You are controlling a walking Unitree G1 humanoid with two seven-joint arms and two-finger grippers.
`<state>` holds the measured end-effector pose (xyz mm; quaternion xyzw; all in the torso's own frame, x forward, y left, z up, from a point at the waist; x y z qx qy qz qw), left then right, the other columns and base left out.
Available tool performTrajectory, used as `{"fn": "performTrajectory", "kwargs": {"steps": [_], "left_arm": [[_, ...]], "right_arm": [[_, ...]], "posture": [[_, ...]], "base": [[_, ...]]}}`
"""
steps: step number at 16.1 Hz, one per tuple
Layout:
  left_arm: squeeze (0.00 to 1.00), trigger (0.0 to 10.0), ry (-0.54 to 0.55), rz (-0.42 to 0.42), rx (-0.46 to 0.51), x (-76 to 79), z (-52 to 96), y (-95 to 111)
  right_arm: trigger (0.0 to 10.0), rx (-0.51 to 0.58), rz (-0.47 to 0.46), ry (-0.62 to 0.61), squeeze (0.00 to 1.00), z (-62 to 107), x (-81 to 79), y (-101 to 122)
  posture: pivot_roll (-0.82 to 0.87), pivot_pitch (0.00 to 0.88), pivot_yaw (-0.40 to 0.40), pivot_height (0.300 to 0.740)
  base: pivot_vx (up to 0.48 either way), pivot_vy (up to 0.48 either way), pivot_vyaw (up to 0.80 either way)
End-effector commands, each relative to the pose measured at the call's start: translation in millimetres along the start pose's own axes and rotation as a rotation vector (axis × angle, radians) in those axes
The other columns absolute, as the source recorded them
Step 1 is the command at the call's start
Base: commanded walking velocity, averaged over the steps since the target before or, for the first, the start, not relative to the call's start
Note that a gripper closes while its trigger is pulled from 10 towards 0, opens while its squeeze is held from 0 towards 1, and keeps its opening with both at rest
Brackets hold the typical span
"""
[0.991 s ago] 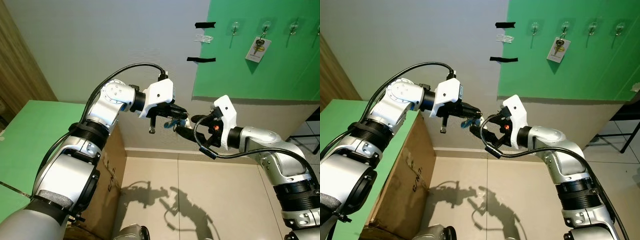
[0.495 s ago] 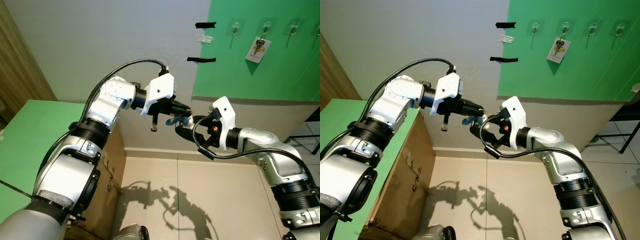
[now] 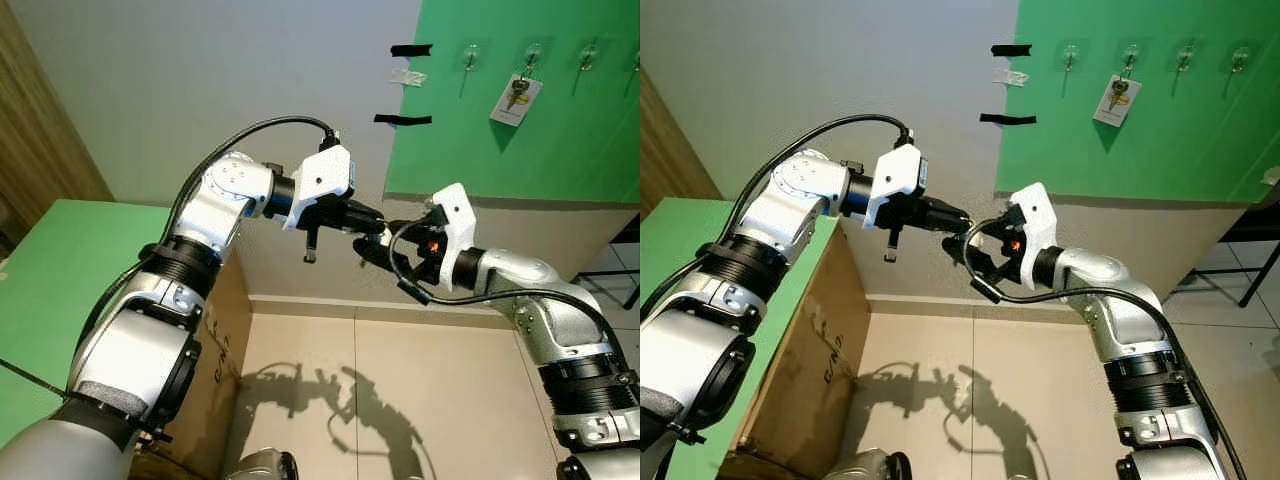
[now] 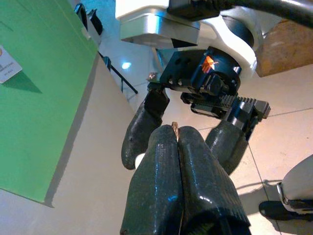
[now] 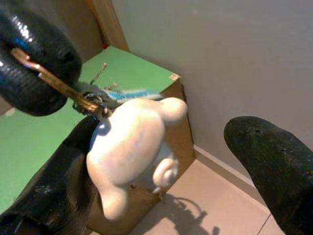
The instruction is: Hang keys on a hook
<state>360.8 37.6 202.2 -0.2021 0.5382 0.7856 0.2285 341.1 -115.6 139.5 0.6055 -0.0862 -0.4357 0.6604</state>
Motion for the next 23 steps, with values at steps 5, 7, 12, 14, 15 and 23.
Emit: {"fn": "performTrajectory", "kwargs": {"steps": [5,7,12,14,15,23], "left_arm": [[0.00,10.0,-0.002,-0.006,0.001,0.6,0.6,1],[0.00,10.0,0.002,-0.006,0.000,0.4,0.6,1],[0.00,10.0,0.017,-0.006,-0.013,-0.9,1.1,-1],[0.00,10.0,0.027,-0.007,-0.018,-1.3,1.5,-2],[0.00,10.0,0.030,-0.006,-0.020,-1.1,1.5,-3],[0.00,10.0,0.041,0.041,-0.034,-2.1,-0.6,-6]], "right_arm": [[0.0,0.027,-0.001,0.027,0.00,2.3,-3.6,10],[0.0,0.020,-0.008,0.033,0.00,2.9,-4.5,8],[0.0,0.006,-0.015,0.081,0.00,6.0,-11.9,5],[0.0,0.003,-0.005,0.103,0.00,7.4,-18.5,3],[0.0,0.003,-0.005,0.099,0.00,7.6,-18.7,1],[0.0,0.027,-0.008,0.103,0.00,11.2,-23.8,3]], "posture": [[-0.17,0.000,0.013,0.740],[-0.17,0.000,0.012,0.740],[-0.17,0.000,0.003,0.740],[-0.16,0.000,-0.001,0.740],[-0.16,0.000,-0.001,0.740],[-0.17,0.000,0.000,0.740]], "base": [[0.000,0.000,0.00],[0.000,0.000,0.00],[0.000,0.000,0.00],[0.000,0.000,0.00],[0.000,0.000,0.00],[0.000,0.000,0.00]]}}
Point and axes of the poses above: a point about 5 cm out from each wrist's last joint towards the gripper, its own z axis pointing back from the gripper into the wrist, its own y axis along the axis of the wrist's last joint, x = y × z, the point moved 4 cm from there along -z, pointing out of the wrist towards the gripper, and after that the axes turned 13 degrees about -z, right-handed, at the moved point
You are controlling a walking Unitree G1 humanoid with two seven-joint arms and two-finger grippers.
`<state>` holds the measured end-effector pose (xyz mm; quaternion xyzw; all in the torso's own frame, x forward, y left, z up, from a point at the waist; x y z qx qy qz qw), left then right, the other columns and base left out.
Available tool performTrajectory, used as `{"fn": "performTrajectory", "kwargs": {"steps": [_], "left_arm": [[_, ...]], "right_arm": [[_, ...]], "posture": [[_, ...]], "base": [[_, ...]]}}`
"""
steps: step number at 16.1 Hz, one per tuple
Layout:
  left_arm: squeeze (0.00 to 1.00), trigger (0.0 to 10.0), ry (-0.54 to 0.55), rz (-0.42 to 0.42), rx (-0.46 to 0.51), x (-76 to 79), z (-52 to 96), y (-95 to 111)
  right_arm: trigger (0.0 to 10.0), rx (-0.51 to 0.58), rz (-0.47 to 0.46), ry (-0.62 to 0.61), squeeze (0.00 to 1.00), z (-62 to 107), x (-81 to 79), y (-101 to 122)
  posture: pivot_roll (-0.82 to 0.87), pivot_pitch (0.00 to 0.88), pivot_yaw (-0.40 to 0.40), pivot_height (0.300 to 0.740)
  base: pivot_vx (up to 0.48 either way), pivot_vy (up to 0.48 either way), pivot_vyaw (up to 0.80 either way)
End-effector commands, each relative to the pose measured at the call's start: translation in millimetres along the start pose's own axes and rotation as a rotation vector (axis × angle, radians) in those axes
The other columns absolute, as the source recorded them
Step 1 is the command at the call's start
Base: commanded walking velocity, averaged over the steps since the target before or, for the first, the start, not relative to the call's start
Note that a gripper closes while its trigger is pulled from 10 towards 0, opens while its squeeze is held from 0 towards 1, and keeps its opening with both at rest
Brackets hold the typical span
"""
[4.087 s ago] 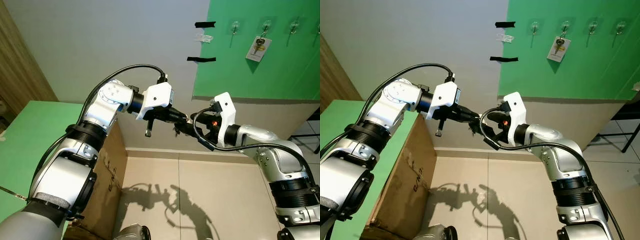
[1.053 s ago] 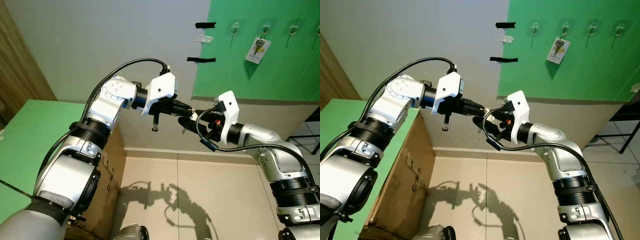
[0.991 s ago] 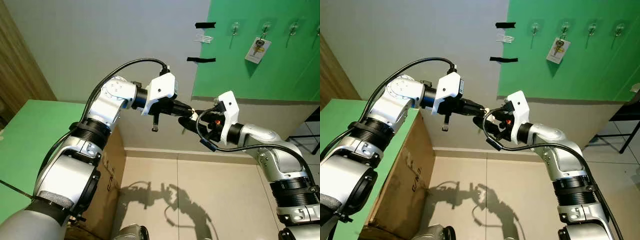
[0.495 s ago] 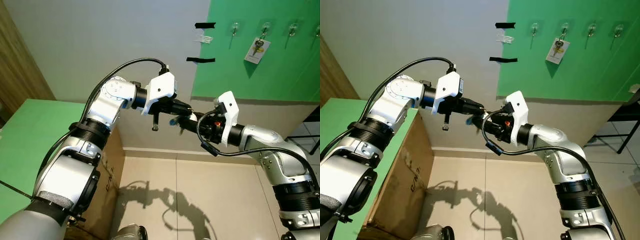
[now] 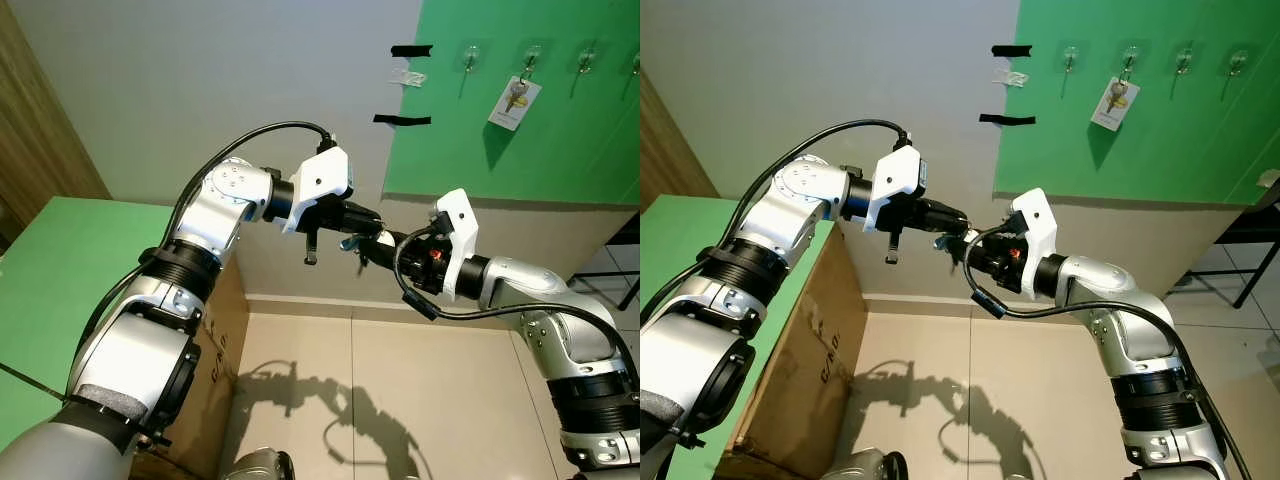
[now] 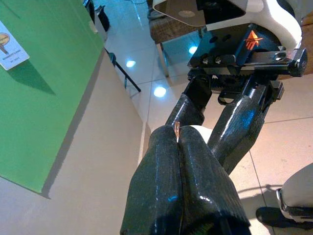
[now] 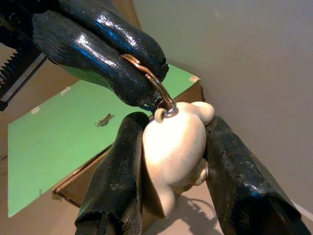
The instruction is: Hang keys on a hook
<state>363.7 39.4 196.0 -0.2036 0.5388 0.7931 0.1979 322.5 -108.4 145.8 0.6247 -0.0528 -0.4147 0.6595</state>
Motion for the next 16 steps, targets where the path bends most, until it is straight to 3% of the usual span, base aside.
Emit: {"fn": "performTrajectory", "kwargs": {"steps": [1,4,5,6,14,15,16], "left_arm": [[0.00,10.0,0.012,-0.010,-0.015,-3.4,-0.3,1],[0.00,10.0,0.022,0.002,-0.008,-1.0,1.3,-1],[0.61,10.0,0.052,0.022,0.023,-4.0,2.7,2],[1.00,10.0,0.074,0.048,0.059,-6.7,3.6,4],[1.00,10.0,0.103,0.133,0.168,-8.6,1.4,13],[0.00,10.0,0.097,0.138,0.174,-7.5,1.9,13],[0.00,10.0,0.107,0.146,0.178,-8.2,3.2,13]], "right_arm": [[0.0,0.028,0.007,0.020,0.00,2.0,-6.0,7],[0.0,0.031,-0.006,0.054,0.00,-1.9,-11.9,8],[0.0,0.032,-0.007,0.062,0.00,-2.0,-12.4,9],[0.0,0.034,-0.007,0.065,0.00,-2.1,-12.8,10],[0.0,0.058,0.003,0.104,0.00,2.6,-16.0,26],[0.0,0.058,0.005,0.110,0.00,2.7,-16.6,27],[0.0,0.058,0.006,0.115,0.00,3.1,-17.2,27]], "posture": [[-0.17,0.000,-0.002,0.740],[-0.15,0.000,-0.005,0.740],[-0.15,0.000,-0.008,0.740],[-0.15,0.000,-0.010,0.740],[-0.15,0.000,-0.033,0.740],[-0.15,0.000,-0.038,0.740],[-0.15,0.000,-0.043,0.740]], "base": [[0.000,0.000,0.00],[0.000,0.000,0.00],[0.000,0.000,0.00],[0.000,0.000,0.00],[0.000,0.000,0.00],[0.000,0.000,0.00],[0.000,0.000,0.00]]}}
Point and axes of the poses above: a point about 5 cm out from each wrist's last joint towards the gripper, its own z axis pointing back from the gripper into the wrist, its own y axis along the axis of the wrist's last joint, x = y × z, the point moved 4 cm from there along -z, pointing out of the wrist towards the gripper, and after that the axes turned 13 degrees about -z, right-handed, at the moved point
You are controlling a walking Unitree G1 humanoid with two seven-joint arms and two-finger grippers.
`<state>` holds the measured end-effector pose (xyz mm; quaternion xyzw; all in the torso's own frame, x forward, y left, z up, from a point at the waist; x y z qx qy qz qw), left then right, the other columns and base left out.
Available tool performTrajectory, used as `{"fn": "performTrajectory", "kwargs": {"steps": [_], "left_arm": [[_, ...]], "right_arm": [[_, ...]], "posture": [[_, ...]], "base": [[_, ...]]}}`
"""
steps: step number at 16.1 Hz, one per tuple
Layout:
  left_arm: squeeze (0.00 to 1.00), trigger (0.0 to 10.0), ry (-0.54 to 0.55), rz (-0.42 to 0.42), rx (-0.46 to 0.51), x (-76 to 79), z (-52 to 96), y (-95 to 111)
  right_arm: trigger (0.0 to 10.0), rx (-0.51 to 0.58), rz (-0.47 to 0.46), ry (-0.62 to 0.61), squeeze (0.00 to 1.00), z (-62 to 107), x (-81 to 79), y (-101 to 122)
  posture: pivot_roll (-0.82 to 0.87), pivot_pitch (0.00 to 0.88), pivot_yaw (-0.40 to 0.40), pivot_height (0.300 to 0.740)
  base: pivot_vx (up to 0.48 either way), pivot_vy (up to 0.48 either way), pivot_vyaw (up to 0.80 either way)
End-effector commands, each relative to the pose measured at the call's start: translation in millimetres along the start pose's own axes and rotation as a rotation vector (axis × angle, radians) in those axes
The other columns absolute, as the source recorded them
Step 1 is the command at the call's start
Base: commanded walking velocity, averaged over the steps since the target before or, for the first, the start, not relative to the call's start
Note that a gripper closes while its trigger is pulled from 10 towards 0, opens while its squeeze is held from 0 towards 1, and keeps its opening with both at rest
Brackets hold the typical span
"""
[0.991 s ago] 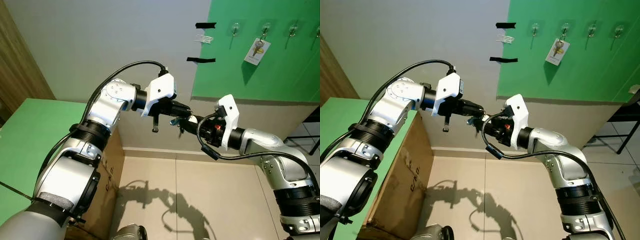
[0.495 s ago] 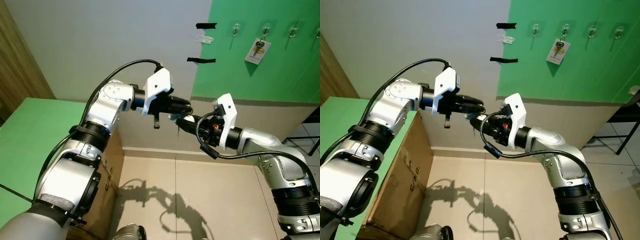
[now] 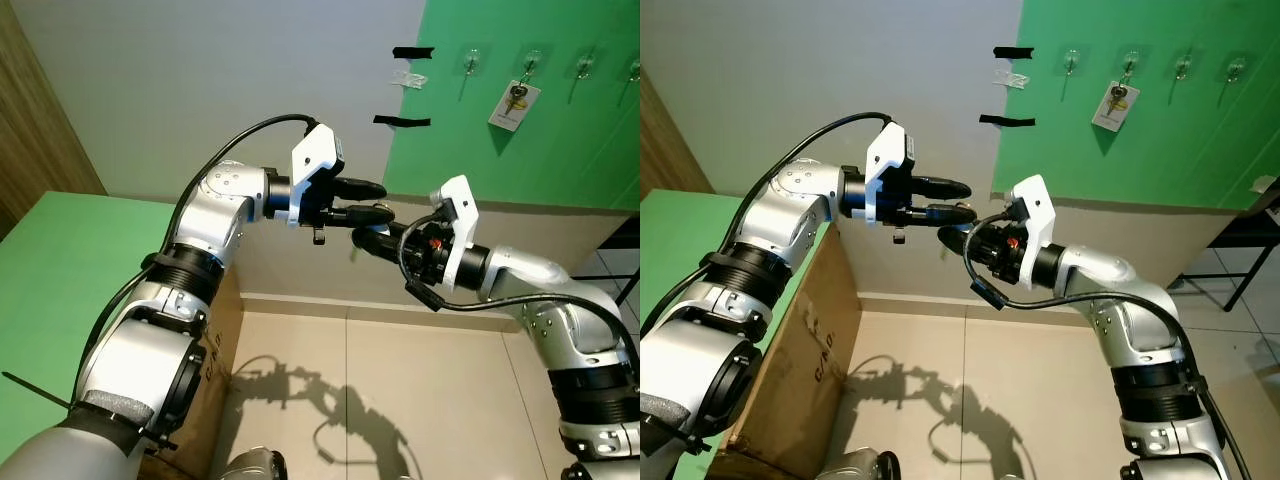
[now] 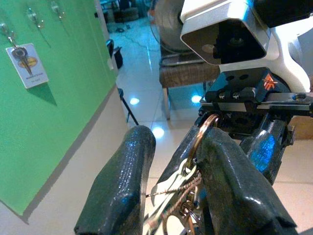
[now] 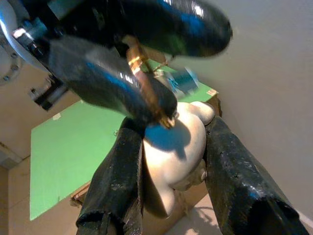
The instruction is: Hang keys on a hook
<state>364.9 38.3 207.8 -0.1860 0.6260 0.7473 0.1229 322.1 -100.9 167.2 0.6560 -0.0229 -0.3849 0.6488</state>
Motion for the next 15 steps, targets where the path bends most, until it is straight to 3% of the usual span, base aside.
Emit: {"fn": "performTrajectory", "kwargs": {"steps": [1,5,10,15], "left_arm": [[0.00,10.0,0.004,-0.006,0.015,-0.8,0.3,4],[0.00,10.0,0.021,0.001,0.010,-1.2,3.3,2],[0.00,10.0,-0.004,0.104,0.087,2.2,11.1,3],[0.00,10.0,-0.017,0.125,0.106,6.3,10.8,3]], "right_arm": [[0.0,0.023,0.016,0.015,0.00,3.7,-3.3,10],[0.0,0.017,0.013,0.020,0.00,4.2,-2.8,10],[0.0,0.004,-0.005,0.039,0.00,6.5,-3.5,10],[0.0,-0.010,-0.016,0.042,0.00,13.5,-2.5,11]], "posture": [[-0.15,0.000,-0.043,0.740],[-0.14,0.000,-0.052,0.740],[-0.15,0.000,-0.063,0.740],[-0.16,0.002,-0.083,0.740]], "base": [[0.000,0.000,0.00],[0.000,0.000,0.00],[0.000,0.000,0.00],[0.000,0.000,0.00]]}}
Point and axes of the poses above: a point about 5 cm out from each wrist's last joint towards the gripper, its own z axis pointing back from the gripper into the wrist, its own y axis along the axis of the wrist's last joint, x = y × z, the point moved 4 cm from there along -z, pointing out of the wrist towards the gripper, and after that the axes turned 13 degrees about -z, right-handed, at the moved point
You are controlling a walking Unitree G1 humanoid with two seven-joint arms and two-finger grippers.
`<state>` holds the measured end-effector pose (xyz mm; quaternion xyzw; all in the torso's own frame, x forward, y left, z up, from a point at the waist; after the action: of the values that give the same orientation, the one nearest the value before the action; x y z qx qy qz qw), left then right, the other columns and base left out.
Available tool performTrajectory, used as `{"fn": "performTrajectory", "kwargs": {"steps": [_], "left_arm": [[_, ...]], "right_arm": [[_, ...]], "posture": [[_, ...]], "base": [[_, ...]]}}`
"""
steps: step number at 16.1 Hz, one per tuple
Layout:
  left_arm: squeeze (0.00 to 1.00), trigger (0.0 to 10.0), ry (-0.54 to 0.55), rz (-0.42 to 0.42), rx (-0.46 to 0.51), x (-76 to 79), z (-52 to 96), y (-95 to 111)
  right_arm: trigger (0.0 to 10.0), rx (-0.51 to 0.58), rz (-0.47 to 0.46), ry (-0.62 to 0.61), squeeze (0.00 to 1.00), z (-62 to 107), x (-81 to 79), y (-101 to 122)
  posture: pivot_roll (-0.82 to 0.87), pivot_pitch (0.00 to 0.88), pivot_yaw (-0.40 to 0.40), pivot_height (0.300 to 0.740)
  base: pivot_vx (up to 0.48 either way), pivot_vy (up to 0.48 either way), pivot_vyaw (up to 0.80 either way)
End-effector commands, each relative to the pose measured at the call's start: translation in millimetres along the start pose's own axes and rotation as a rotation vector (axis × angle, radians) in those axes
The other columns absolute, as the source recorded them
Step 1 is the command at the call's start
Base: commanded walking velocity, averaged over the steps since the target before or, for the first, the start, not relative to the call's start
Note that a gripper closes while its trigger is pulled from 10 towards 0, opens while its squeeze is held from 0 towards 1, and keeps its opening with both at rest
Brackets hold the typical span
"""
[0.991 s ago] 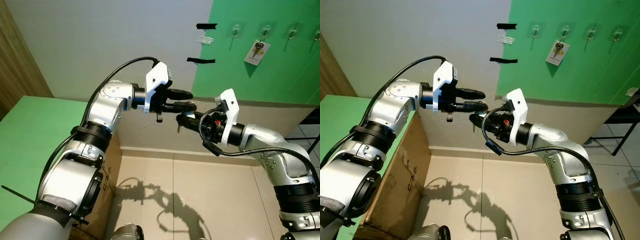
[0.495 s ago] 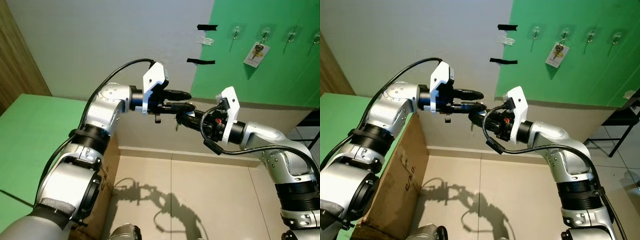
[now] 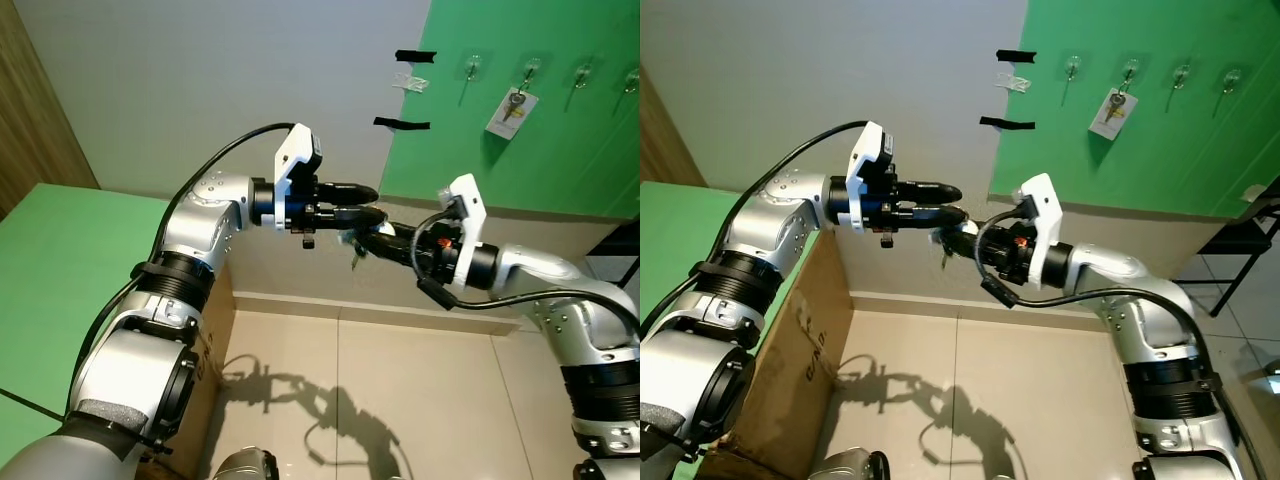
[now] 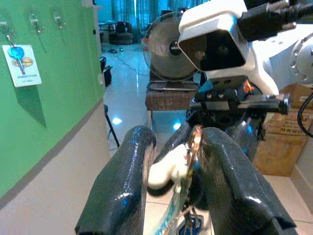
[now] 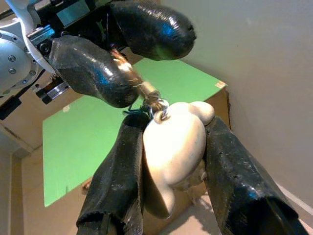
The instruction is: Hang keys on a hook
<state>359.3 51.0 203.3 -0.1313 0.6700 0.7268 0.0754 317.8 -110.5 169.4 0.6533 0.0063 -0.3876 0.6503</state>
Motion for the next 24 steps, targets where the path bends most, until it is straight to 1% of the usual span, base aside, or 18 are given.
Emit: {"fn": "performTrajectory", "kwargs": {"steps": [1,6,8,14,18,24], "left_arm": [[0.00,10.0,-0.017,-0.023,0.019,1.3,-2.6,6],[0.00,10.0,-0.030,-0.017,0.018,4.7,-0.6,3],[0.00,10.0,-0.033,-0.026,0.003,3.1,1.5,4],[0.00,10.0,-0.041,-0.053,-0.026,-2.7,5.9,9],[0.00,10.0,-0.043,-0.065,-0.038,-4.4,6.5,10],[0.00,10.0,-0.051,-0.079,-0.056,-8.9,5.3,13]], "right_arm": [[0.0,0.014,0.024,0.009,0.00,3.7,-3.9,10],[0.0,0.012,0.017,0.005,0.00,5.2,-2.5,11],[0.0,0.035,0.011,-0.007,0.00,1.7,0.1,12],[0.0,0.076,0.002,0.002,0.00,-10.0,0.4,14],[0.0,0.098,-0.007,0.005,0.00,-11.0,0.5,16],[0.0,0.138,-0.026,-0.008,0.00,-14.6,3.8,17]], "posture": [[-0.16,0.003,-0.086,0.740],[-0.16,0.001,-0.082,0.740],[-0.15,0.000,-0.063,0.740],[-0.13,0.000,-0.022,0.740],[-0.13,0.000,-0.013,0.740],[-0.14,0.000,0.023,0.740]], "base": [[0.000,0.000,0.00],[0.000,0.000,0.00],[0.000,0.000,0.00],[0.000,0.000,0.00],[0.000,0.000,0.00],[0.000,0.000,0.00]]}}
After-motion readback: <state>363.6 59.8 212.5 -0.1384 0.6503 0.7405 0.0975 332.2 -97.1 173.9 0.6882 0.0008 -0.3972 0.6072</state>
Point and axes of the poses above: a point about 5 cm out from each wrist's last joint towards the gripper, its own z axis pointing back from the gripper into the wrist, its own y axis along the axis of the wrist's last joint, x = y × z, the point moved 4 cm from there along -z, pointing out of the wrist towards the gripper, and after that the axes turned 13 degrees about -z, right-handed, at the moved point
